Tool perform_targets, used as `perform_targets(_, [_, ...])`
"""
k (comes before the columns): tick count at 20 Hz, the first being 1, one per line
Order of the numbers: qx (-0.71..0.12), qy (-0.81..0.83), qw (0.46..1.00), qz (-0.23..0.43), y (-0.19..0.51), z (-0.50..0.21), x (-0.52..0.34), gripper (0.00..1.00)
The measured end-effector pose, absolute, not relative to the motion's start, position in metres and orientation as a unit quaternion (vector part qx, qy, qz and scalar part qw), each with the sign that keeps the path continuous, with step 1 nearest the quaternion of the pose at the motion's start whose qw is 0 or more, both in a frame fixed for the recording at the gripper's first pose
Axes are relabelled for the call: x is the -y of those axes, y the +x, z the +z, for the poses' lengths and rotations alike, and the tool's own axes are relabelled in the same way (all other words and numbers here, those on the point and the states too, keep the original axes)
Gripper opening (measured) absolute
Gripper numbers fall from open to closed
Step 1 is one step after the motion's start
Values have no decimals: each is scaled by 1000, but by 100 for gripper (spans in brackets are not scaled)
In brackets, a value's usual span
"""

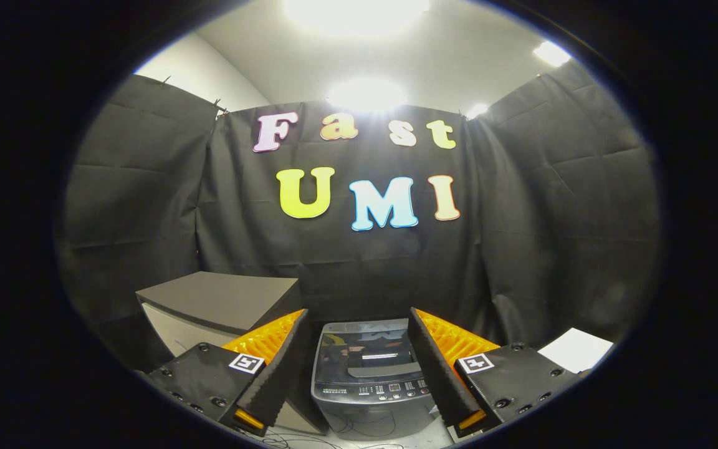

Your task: Put the clothes into the washing machine and then close the washing machine lid.

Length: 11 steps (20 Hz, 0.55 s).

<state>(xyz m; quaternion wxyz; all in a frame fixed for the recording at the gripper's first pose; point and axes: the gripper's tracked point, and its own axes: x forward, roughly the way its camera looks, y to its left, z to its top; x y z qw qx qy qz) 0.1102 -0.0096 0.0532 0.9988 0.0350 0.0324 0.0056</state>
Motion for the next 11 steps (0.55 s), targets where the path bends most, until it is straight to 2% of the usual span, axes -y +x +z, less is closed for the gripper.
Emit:
perform_targets(5, [-27,32,999,-4,61,58,18,97])
perform_targets(11, [-17,36,999,-17,35,65,33,97])
